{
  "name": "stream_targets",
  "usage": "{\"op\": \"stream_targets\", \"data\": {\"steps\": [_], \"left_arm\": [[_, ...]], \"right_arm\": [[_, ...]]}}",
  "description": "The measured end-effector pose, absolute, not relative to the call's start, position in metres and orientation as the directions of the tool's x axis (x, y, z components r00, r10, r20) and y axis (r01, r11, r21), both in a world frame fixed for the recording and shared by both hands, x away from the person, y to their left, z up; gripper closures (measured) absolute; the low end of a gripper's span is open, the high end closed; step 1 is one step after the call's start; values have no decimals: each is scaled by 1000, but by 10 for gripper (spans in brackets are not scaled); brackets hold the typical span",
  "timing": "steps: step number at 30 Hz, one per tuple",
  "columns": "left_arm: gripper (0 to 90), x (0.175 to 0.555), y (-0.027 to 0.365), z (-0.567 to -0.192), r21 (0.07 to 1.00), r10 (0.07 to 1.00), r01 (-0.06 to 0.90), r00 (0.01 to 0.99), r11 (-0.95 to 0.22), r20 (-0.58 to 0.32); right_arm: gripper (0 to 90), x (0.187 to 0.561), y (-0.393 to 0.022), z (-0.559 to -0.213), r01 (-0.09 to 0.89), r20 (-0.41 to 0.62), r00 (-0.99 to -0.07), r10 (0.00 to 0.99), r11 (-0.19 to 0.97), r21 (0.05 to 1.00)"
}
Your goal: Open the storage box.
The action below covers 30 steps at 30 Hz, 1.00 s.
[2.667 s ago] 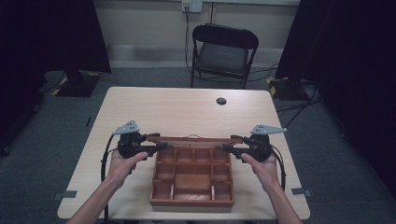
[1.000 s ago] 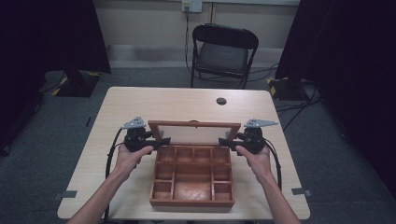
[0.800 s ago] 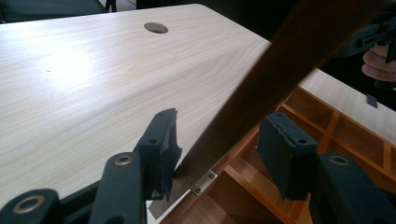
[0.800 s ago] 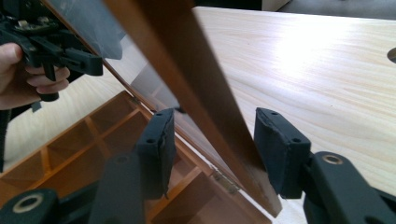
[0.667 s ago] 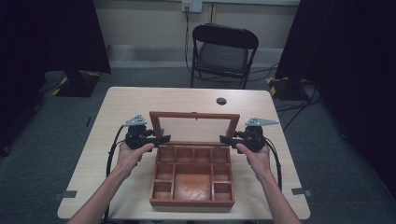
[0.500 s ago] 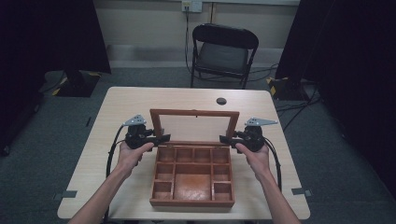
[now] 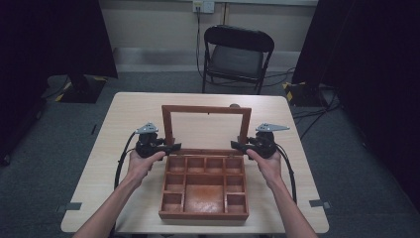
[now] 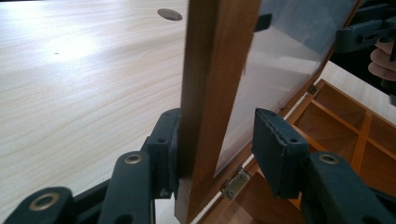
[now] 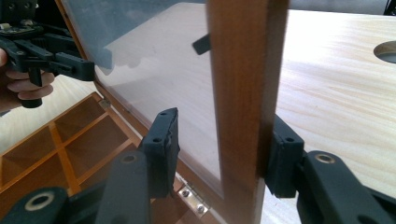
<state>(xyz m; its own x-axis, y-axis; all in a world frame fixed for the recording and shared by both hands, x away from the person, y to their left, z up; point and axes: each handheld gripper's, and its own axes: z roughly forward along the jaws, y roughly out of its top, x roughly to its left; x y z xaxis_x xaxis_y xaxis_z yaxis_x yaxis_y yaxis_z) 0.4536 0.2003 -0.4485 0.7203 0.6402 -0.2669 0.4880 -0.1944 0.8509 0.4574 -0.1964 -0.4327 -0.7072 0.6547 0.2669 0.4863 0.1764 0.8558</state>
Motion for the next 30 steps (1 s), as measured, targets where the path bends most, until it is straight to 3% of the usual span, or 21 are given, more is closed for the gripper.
{"op": "stream_targets", "data": {"steps": [30], "left_arm": [[538,472,203,-454,824,648,540,692,-172,-318]], "right_arm": [[540,480,-195,-443,519,328,-671,665,104,849]]}}
